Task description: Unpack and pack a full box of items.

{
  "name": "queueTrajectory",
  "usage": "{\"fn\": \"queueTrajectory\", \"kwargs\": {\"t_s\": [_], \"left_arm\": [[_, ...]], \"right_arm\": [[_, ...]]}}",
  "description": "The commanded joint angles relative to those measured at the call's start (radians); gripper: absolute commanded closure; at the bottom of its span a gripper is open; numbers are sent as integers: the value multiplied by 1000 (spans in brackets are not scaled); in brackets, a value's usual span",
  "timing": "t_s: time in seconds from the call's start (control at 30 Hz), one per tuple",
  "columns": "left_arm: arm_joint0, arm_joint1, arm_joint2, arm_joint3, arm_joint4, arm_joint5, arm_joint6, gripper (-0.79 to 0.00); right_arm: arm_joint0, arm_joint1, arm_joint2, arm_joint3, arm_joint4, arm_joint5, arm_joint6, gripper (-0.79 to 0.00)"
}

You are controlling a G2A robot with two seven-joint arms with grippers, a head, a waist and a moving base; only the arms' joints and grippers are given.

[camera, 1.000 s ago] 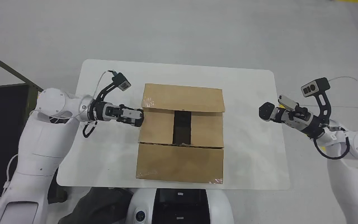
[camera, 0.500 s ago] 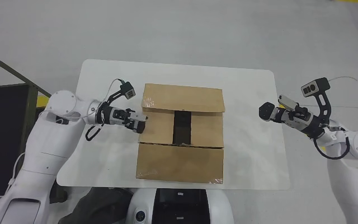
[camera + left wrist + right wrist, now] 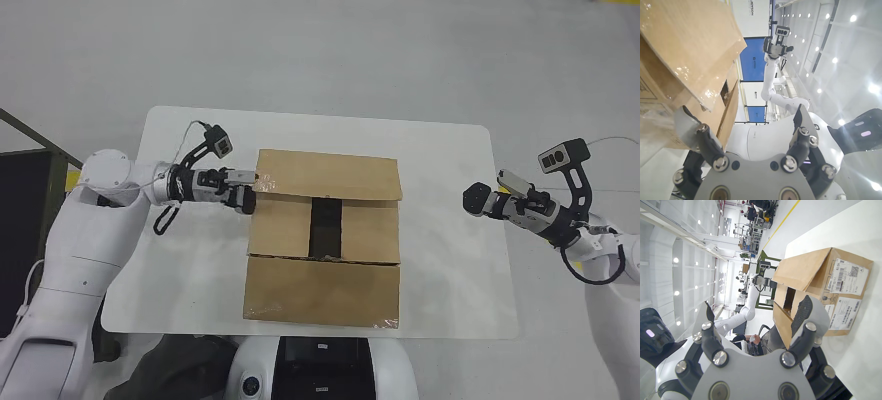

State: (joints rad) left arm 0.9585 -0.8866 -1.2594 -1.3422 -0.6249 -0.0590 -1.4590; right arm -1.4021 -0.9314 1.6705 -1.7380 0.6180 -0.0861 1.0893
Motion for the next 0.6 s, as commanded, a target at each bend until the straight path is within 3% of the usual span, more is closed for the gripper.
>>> {"fn": "queueTrajectory", "kwargs": {"t_s": [0.0, 0.57], "left_arm": [[-16, -4, 11, 12, -3, 4, 6, -785], [-145, -36, 77, 136, -134, 64, -42, -785]], "right_arm": [[0, 0, 0, 0, 0, 0, 0, -785], [0, 0, 0, 0, 0, 0, 0, -785]]}}
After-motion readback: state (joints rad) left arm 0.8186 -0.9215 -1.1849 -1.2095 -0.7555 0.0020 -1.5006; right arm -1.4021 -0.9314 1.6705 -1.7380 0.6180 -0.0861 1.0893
